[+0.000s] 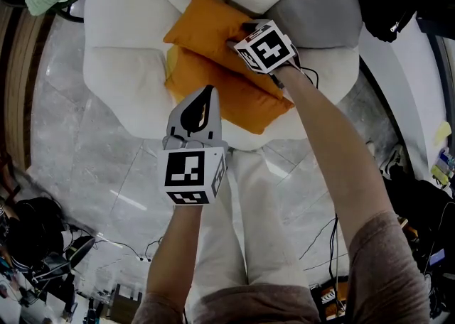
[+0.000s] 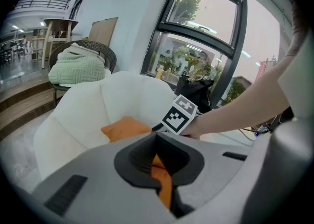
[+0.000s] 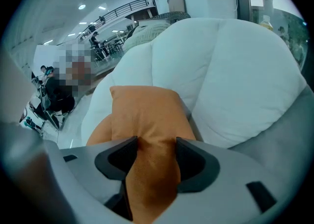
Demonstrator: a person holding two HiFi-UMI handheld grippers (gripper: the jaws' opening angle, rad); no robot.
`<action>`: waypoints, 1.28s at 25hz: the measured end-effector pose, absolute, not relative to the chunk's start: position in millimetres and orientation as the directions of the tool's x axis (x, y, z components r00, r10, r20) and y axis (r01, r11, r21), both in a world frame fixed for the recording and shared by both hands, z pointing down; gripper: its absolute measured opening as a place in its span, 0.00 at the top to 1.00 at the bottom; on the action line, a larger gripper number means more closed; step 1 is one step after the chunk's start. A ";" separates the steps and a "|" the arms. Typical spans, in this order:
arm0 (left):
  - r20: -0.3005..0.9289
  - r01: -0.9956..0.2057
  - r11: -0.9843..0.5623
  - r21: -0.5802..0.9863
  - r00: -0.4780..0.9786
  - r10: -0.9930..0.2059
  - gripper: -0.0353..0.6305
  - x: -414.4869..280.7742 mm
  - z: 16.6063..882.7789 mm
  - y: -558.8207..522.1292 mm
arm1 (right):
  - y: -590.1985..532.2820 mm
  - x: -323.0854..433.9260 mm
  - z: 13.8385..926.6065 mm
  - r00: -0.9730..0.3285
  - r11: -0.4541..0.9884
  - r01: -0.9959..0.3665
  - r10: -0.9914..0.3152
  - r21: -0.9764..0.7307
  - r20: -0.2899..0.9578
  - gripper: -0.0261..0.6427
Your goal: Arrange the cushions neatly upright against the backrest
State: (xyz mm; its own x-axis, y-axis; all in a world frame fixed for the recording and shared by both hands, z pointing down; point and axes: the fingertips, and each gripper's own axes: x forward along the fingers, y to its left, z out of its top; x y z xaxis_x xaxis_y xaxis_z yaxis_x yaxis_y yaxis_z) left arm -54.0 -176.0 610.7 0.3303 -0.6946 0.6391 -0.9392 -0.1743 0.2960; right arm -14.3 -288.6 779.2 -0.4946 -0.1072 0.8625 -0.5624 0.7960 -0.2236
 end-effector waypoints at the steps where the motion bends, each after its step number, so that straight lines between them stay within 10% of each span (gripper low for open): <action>1: 0.639 -0.939 -0.174 0.297 0.331 -0.694 0.94 -52.6 611.4 -175.8 | -288.1 -13.9 778.8 -0.492 0.797 -0.562 -0.108 -0.221 0.864 0.59; 5: 0.639 -0.936 -0.185 0.298 0.340 -0.690 0.94 -48.2 611.4 -172.6 | -281.4 -11.4 774.2 -0.462 0.802 -0.567 -0.121 -0.188 0.879 0.91; 32: 0.635 -0.919 -0.243 0.310 0.391 -0.666 0.94 -29.6 591.6 -169.6 | -322.0 14.1 618.4 -0.570 0.528 -0.812 -0.626 -0.249 0.532 0.91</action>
